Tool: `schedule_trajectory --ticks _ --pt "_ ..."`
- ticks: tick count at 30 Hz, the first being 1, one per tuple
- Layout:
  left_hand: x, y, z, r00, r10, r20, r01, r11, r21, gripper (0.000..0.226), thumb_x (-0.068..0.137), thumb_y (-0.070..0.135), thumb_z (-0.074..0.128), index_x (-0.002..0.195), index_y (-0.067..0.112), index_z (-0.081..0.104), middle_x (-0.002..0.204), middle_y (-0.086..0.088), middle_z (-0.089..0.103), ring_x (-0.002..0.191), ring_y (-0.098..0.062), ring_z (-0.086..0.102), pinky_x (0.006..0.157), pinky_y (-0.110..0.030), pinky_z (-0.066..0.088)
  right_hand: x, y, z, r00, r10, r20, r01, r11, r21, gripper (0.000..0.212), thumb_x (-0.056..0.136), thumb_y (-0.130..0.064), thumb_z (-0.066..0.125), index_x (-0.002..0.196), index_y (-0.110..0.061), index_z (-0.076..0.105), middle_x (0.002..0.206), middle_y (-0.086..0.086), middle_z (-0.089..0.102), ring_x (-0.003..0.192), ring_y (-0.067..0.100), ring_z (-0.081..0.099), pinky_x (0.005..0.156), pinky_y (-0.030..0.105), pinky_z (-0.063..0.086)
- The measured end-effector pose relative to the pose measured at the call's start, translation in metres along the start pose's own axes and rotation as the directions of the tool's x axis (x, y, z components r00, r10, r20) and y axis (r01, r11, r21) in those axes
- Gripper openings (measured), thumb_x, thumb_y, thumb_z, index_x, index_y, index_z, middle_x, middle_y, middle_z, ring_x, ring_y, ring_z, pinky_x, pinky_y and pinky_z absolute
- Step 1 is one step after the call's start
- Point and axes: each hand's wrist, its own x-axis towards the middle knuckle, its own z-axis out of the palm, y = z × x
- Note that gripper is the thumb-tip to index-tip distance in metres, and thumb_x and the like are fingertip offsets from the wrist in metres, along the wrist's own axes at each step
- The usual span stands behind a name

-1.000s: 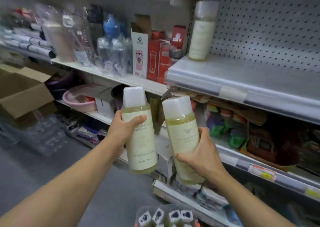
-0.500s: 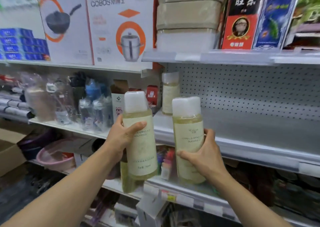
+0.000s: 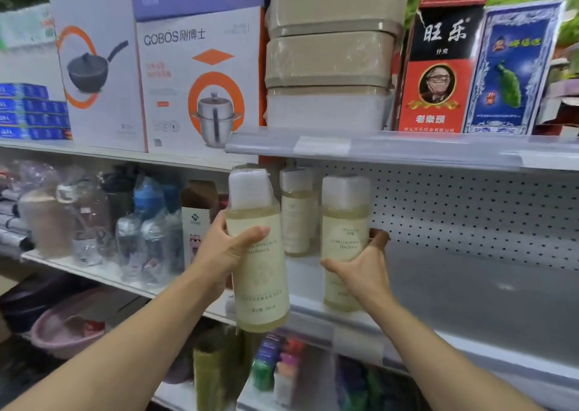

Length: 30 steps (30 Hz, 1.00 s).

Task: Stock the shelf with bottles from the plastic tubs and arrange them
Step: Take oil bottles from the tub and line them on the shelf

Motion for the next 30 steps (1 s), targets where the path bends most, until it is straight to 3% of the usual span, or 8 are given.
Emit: schedule_trajectory --ticks 7,11,15,18,21,23,26,30 --pt "0.030 -0.017 0.020 1.000 0.006 0.007 -0.005 0.997 -0.073 0.071 0.053 0.031 0.075 0.118 0.017 0.051 0.108 -0.009 0.067 0.095 -0.025 0.068 0.066 -0.032 0.056 0.045 0.033 0.028 0.997 0.078 -0.007 -0.077 0.996 0.042 0.074 0.064 -0.013 0.084 0.107 -0.018 0.024 0.108 0.000 0.048 0.097 0.019 0.051 0.076 0.028 0.043" --pt "0.052 -0.030 0.023 1.000 -0.010 0.004 0.010 0.996 -0.090 0.070 0.055 0.034 0.087 0.115 0.022 0.052 0.109 -0.007 0.068 0.097 -0.025 0.068 0.079 -0.041 0.056 0.062 0.051 0.040 1.000 0.013 0.001 -0.013 0.995 0.094 0.072 0.065 -0.009 0.082 0.107 -0.015 0.025 0.107 0.000 0.048 0.095 0.018 0.052 0.070 0.022 0.042" --pt "0.073 -0.039 0.025 1.000 -0.008 0.025 0.011 0.995 -0.104 0.060 0.054 0.021 0.087 0.105 0.023 0.055 0.104 -0.007 0.069 0.093 -0.023 0.068 0.076 -0.036 0.056 0.076 0.061 0.052 1.000 -0.003 -0.002 0.004 0.994 0.111 0.070 0.067 -0.011 0.082 0.107 -0.017 0.025 0.108 -0.003 0.049 0.099 0.016 0.053 0.070 0.018 0.040" --pt "0.086 -0.042 0.027 0.999 -0.007 0.051 0.013 0.992 -0.128 0.058 0.052 0.026 0.079 0.105 0.022 0.056 0.104 -0.007 0.069 0.091 -0.022 0.069 0.069 -0.032 0.056 0.084 0.060 0.057 1.000 0.014 0.028 -0.017 0.995 0.100 0.075 0.067 -0.014 0.084 0.110 -0.019 0.024 0.111 -0.004 0.046 0.103 0.014 0.050 0.073 0.013 0.040" --pt "0.100 -0.047 0.026 0.996 -0.033 0.080 0.044 0.989 -0.142 0.071 0.051 0.029 0.082 0.116 0.019 0.055 0.107 -0.007 0.070 0.092 -0.023 0.070 0.072 -0.036 0.058 0.083 0.065 0.051 0.995 0.082 0.050 -0.075 0.990 -0.120 0.087 0.060 -0.022 0.088 0.120 -0.018 0.024 0.120 -0.001 0.032 0.114 0.015 0.035 0.094 0.028 0.039" --pt "0.109 -0.050 0.025 0.996 -0.042 0.078 0.052 0.991 -0.122 0.078 0.051 0.031 0.089 0.120 0.019 0.055 0.109 -0.008 0.070 0.096 -0.026 0.069 0.082 -0.045 0.057 0.078 0.072 0.044 0.980 0.171 0.098 -0.137 0.947 -0.291 0.084 0.060 -0.029 0.087 0.118 -0.014 0.028 0.120 0.002 0.034 0.114 0.019 0.036 0.095 0.034 0.041" --pt "0.125 -0.052 0.026 0.993 -0.038 0.113 0.047 0.996 -0.079 0.083 0.047 0.036 0.092 0.120 0.020 0.055 0.110 -0.007 0.070 0.099 -0.027 0.068 0.087 -0.052 0.054 0.082 0.084 0.045 0.963 0.235 0.133 -0.189 0.939 -0.289 0.070 0.063 -0.035 0.085 0.108 -0.013 0.036 0.115 0.005 0.049 0.105 0.022 0.053 0.083 0.034 0.049" --pt "0.138 -0.057 0.028 0.987 -0.027 0.161 0.042 0.995 -0.090 0.087 0.040 0.043 0.085 0.119 0.023 0.054 0.109 -0.006 0.070 0.096 -0.025 0.070 0.081 -0.047 0.057 0.108 0.093 0.059 0.970 0.235 0.054 -0.208 0.929 -0.307 0.069 0.063 -0.031 0.085 0.111 -0.009 0.040 0.120 0.010 0.052 0.110 0.027 0.055 0.088 0.039 0.050"
